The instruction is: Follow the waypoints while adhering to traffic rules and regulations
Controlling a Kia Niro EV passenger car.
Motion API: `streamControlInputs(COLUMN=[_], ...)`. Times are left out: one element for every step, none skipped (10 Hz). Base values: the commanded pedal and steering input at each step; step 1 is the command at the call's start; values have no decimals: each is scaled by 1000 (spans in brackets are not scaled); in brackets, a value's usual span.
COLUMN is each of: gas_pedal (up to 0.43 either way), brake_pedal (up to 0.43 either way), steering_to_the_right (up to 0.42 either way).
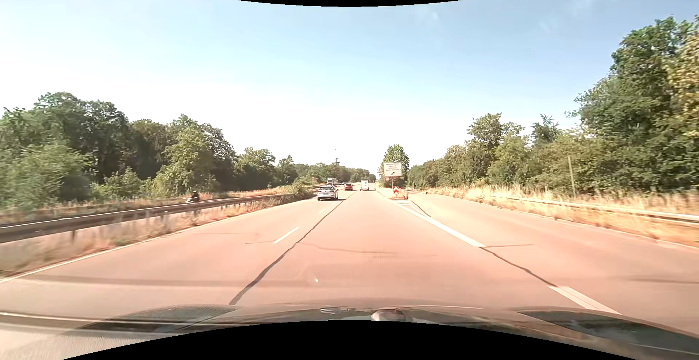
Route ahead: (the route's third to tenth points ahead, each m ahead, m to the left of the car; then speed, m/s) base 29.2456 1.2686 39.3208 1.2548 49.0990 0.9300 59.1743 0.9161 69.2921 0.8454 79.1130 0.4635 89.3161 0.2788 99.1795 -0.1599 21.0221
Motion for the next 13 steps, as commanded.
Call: streamControlInputs(gas_pedal=[138, 138, 138, 138, 138, 138, 138, 138, 138, 138, 138, 138, 138], brake_pedal=[0, 0, 0, 0, 0, 0, 0, 0, 0, 0, 0, 0, 0], steering_to_the_right=[1, 1, 1, 1, 1, 1, 1, 1, 1, 1, 1, 1, 1])
